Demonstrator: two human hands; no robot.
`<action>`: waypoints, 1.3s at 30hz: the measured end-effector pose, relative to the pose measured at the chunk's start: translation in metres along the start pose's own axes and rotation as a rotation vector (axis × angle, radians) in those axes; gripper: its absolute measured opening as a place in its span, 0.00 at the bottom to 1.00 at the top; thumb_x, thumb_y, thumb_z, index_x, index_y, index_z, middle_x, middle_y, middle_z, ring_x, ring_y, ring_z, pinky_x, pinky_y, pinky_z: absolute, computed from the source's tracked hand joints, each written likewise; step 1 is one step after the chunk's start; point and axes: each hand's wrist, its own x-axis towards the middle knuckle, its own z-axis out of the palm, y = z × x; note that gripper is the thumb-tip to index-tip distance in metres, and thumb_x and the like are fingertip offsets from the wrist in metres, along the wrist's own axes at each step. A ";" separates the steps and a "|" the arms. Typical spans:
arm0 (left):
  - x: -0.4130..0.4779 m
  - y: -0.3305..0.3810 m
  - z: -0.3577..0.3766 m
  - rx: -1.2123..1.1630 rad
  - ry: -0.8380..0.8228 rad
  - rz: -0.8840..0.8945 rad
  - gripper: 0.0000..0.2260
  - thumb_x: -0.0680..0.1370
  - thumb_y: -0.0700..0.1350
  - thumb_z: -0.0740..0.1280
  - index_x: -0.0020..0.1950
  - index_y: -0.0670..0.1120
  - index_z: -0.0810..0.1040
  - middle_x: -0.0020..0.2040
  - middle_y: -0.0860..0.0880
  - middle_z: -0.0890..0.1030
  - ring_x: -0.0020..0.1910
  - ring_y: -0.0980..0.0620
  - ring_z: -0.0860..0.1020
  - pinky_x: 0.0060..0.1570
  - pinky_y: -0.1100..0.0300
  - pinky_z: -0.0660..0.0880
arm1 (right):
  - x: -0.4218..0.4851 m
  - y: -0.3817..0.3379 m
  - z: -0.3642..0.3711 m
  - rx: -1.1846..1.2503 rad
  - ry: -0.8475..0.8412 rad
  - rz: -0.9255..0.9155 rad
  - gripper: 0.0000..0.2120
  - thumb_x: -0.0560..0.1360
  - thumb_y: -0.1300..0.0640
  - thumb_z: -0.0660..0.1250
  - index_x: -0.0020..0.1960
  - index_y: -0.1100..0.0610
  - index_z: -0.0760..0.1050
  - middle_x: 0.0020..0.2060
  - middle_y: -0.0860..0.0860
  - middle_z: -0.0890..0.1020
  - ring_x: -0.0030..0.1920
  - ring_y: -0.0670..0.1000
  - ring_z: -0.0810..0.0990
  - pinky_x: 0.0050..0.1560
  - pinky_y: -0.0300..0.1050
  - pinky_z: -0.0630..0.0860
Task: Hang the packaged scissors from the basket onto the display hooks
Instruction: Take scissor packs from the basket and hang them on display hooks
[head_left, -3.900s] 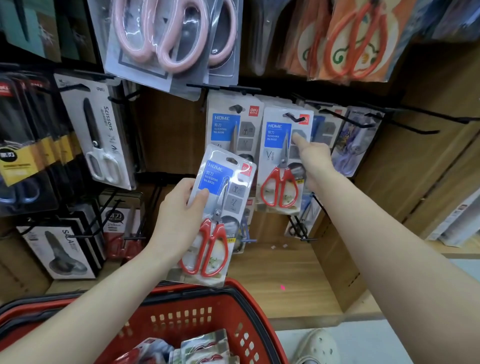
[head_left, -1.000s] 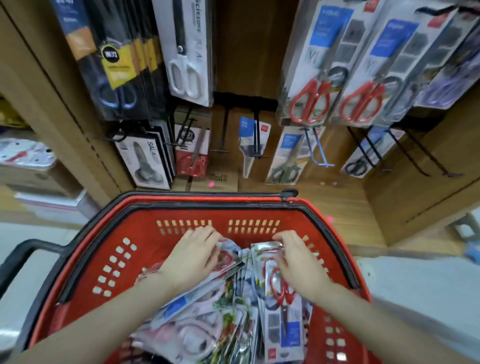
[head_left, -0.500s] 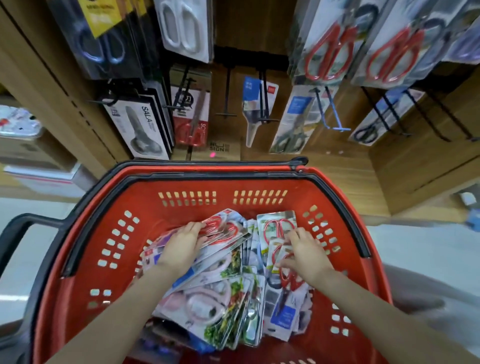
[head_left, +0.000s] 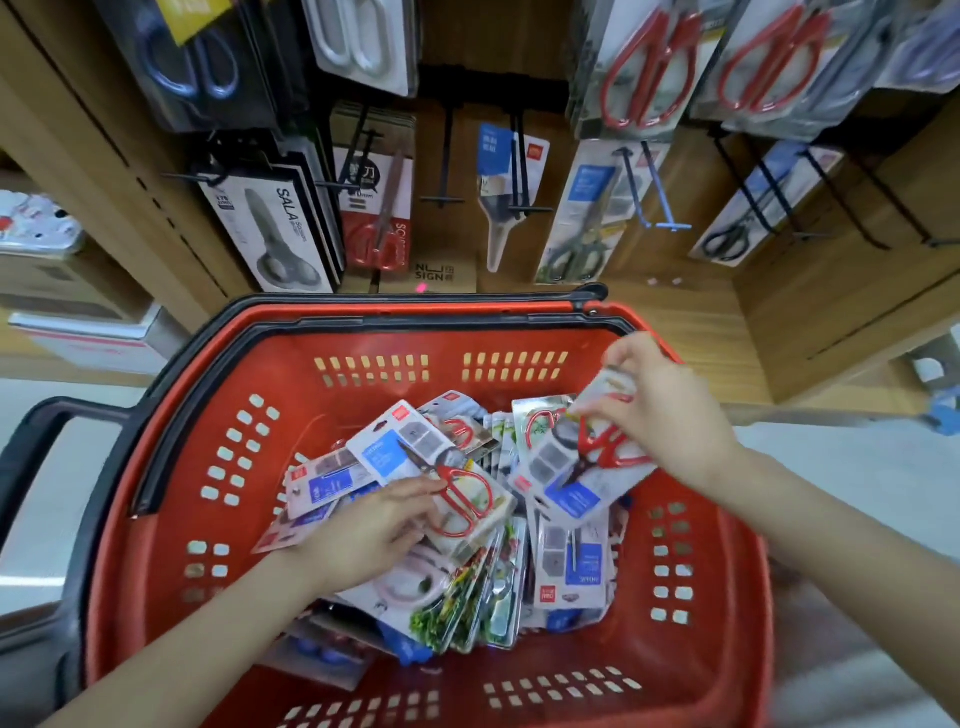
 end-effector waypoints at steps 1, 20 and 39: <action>0.000 0.005 -0.002 -0.046 0.002 -0.037 0.08 0.80 0.43 0.63 0.49 0.58 0.74 0.69 0.61 0.67 0.68 0.67 0.64 0.62 0.71 0.65 | -0.001 -0.003 -0.005 0.085 0.073 0.009 0.20 0.70 0.49 0.74 0.56 0.53 0.69 0.43 0.53 0.82 0.45 0.57 0.80 0.43 0.48 0.72; -0.022 0.056 -0.046 -1.135 0.881 -0.492 0.10 0.79 0.39 0.65 0.58 0.47 0.78 0.51 0.48 0.84 0.51 0.46 0.83 0.54 0.43 0.77 | -0.042 -0.059 0.125 0.555 -0.245 0.230 0.19 0.79 0.56 0.62 0.68 0.59 0.65 0.62 0.51 0.73 0.63 0.49 0.72 0.63 0.35 0.66; -0.044 0.029 -0.044 -0.822 0.840 -0.553 0.09 0.81 0.41 0.60 0.59 0.46 0.76 0.53 0.50 0.82 0.53 0.49 0.81 0.55 0.46 0.77 | -0.022 -0.028 0.113 0.689 -0.377 0.321 0.12 0.75 0.57 0.68 0.56 0.55 0.69 0.57 0.54 0.79 0.58 0.52 0.77 0.63 0.54 0.73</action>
